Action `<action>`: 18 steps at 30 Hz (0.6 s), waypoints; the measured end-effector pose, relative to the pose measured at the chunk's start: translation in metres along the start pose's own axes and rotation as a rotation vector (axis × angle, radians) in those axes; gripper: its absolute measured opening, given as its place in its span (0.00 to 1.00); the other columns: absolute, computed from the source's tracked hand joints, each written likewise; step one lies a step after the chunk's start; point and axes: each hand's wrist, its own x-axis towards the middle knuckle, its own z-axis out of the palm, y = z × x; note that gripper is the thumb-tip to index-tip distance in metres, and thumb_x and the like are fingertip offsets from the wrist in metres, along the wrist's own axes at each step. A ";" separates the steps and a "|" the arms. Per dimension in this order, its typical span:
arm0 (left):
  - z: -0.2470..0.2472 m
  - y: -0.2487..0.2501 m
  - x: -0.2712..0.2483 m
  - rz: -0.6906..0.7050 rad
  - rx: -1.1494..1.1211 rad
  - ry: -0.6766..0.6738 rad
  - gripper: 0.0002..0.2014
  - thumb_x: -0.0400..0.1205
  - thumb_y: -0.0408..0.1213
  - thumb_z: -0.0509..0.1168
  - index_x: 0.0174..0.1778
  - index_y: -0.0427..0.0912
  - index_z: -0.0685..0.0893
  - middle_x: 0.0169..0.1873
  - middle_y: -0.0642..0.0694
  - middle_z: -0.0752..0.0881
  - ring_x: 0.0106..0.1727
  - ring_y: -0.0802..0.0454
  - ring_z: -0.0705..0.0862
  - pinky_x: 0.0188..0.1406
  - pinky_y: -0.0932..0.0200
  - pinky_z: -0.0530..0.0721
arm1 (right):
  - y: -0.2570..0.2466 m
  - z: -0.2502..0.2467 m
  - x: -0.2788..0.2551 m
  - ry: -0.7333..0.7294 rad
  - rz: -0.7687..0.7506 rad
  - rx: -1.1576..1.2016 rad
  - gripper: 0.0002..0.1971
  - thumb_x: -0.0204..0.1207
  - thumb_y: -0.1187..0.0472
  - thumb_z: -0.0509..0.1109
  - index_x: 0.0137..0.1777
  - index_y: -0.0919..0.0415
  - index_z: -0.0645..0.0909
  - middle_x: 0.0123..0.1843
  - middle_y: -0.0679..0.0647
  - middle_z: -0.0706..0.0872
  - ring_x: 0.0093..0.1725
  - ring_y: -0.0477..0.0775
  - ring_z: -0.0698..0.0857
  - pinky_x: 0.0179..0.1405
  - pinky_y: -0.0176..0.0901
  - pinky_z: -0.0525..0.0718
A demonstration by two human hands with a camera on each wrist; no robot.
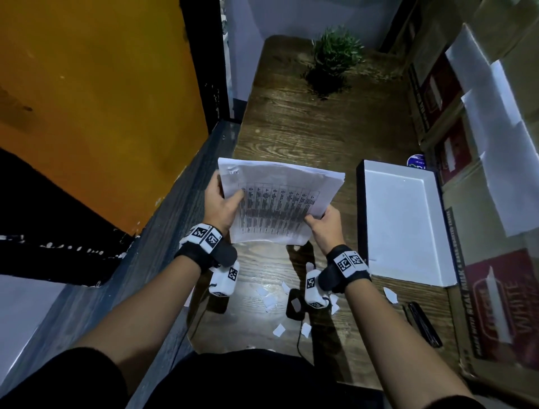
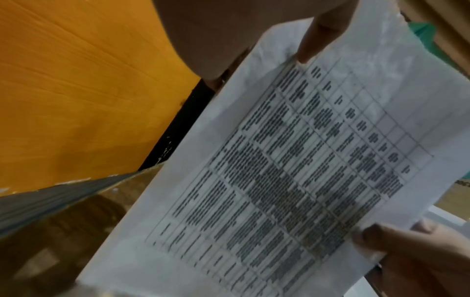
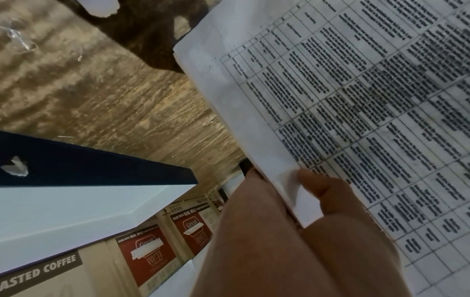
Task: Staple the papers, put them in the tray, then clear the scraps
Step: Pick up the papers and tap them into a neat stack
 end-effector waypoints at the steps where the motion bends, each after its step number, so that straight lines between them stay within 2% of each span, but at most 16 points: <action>1: -0.002 0.007 0.002 0.047 -0.002 -0.021 0.16 0.71 0.24 0.66 0.51 0.47 0.77 0.42 0.52 0.84 0.40 0.66 0.85 0.42 0.65 0.85 | 0.000 0.000 0.001 -0.005 0.004 0.000 0.15 0.71 0.80 0.67 0.57 0.70 0.83 0.52 0.60 0.90 0.48 0.47 0.89 0.50 0.37 0.88; 4: -0.006 0.021 0.010 0.132 0.035 -0.068 0.17 0.74 0.23 0.65 0.45 0.53 0.76 0.38 0.53 0.83 0.40 0.60 0.83 0.40 0.64 0.82 | -0.002 -0.002 0.001 -0.016 0.000 0.010 0.15 0.71 0.80 0.67 0.55 0.68 0.83 0.49 0.58 0.90 0.43 0.39 0.89 0.49 0.40 0.88; 6: -0.005 0.024 0.013 0.131 0.056 -0.079 0.17 0.77 0.23 0.64 0.41 0.54 0.76 0.36 0.53 0.82 0.38 0.63 0.82 0.39 0.65 0.81 | -0.008 -0.005 -0.003 -0.053 -0.009 -0.003 0.15 0.71 0.80 0.69 0.56 0.68 0.83 0.48 0.53 0.89 0.43 0.35 0.89 0.52 0.45 0.89; 8: -0.004 0.024 0.014 0.114 0.061 -0.076 0.17 0.78 0.22 0.62 0.40 0.54 0.75 0.37 0.53 0.82 0.37 0.69 0.82 0.40 0.69 0.81 | -0.022 -0.012 -0.007 -0.111 -0.043 -0.026 0.17 0.70 0.78 0.71 0.57 0.63 0.81 0.49 0.49 0.88 0.44 0.34 0.88 0.52 0.45 0.88; 10: -0.004 0.024 0.013 0.109 0.074 -0.084 0.18 0.77 0.21 0.62 0.40 0.54 0.75 0.36 0.55 0.81 0.37 0.71 0.81 0.40 0.70 0.80 | -0.045 -0.021 -0.007 -0.118 -0.150 -0.010 0.21 0.69 0.76 0.74 0.58 0.55 0.79 0.53 0.47 0.87 0.51 0.37 0.87 0.55 0.41 0.86; 12: -0.006 0.021 0.014 0.095 0.082 -0.090 0.16 0.76 0.23 0.63 0.41 0.53 0.76 0.38 0.52 0.82 0.39 0.66 0.82 0.44 0.61 0.82 | -0.070 -0.030 -0.007 -0.129 -0.277 0.061 0.25 0.70 0.75 0.73 0.60 0.48 0.77 0.57 0.47 0.85 0.57 0.42 0.85 0.58 0.36 0.84; 14: -0.006 0.020 0.015 0.050 0.036 -0.100 0.12 0.75 0.26 0.64 0.46 0.50 0.78 0.43 0.46 0.85 0.46 0.54 0.85 0.50 0.50 0.85 | -0.086 -0.033 -0.005 -0.152 -0.320 0.071 0.25 0.71 0.78 0.71 0.60 0.50 0.78 0.57 0.47 0.84 0.52 0.43 0.84 0.52 0.33 0.84; 15: -0.006 0.019 0.016 0.017 0.010 -0.105 0.12 0.75 0.27 0.64 0.50 0.46 0.79 0.46 0.44 0.85 0.49 0.50 0.85 0.53 0.49 0.85 | -0.089 -0.031 -0.005 -0.153 -0.325 0.048 0.22 0.71 0.78 0.70 0.59 0.54 0.78 0.54 0.47 0.85 0.48 0.42 0.84 0.47 0.32 0.83; 17: -0.003 0.020 0.016 -0.014 -0.011 -0.109 0.12 0.77 0.27 0.64 0.54 0.43 0.80 0.47 0.45 0.87 0.51 0.51 0.86 0.54 0.52 0.85 | -0.090 -0.028 -0.007 -0.122 -0.339 0.027 0.13 0.74 0.76 0.69 0.54 0.60 0.79 0.46 0.48 0.85 0.42 0.39 0.83 0.42 0.31 0.82; 18: -0.001 0.022 0.016 -0.002 -0.009 -0.105 0.11 0.78 0.26 0.63 0.51 0.44 0.81 0.45 0.48 0.87 0.49 0.57 0.87 0.53 0.57 0.85 | -0.090 -0.027 -0.007 -0.086 -0.350 0.028 0.10 0.75 0.75 0.69 0.51 0.61 0.79 0.43 0.48 0.84 0.41 0.38 0.83 0.41 0.29 0.81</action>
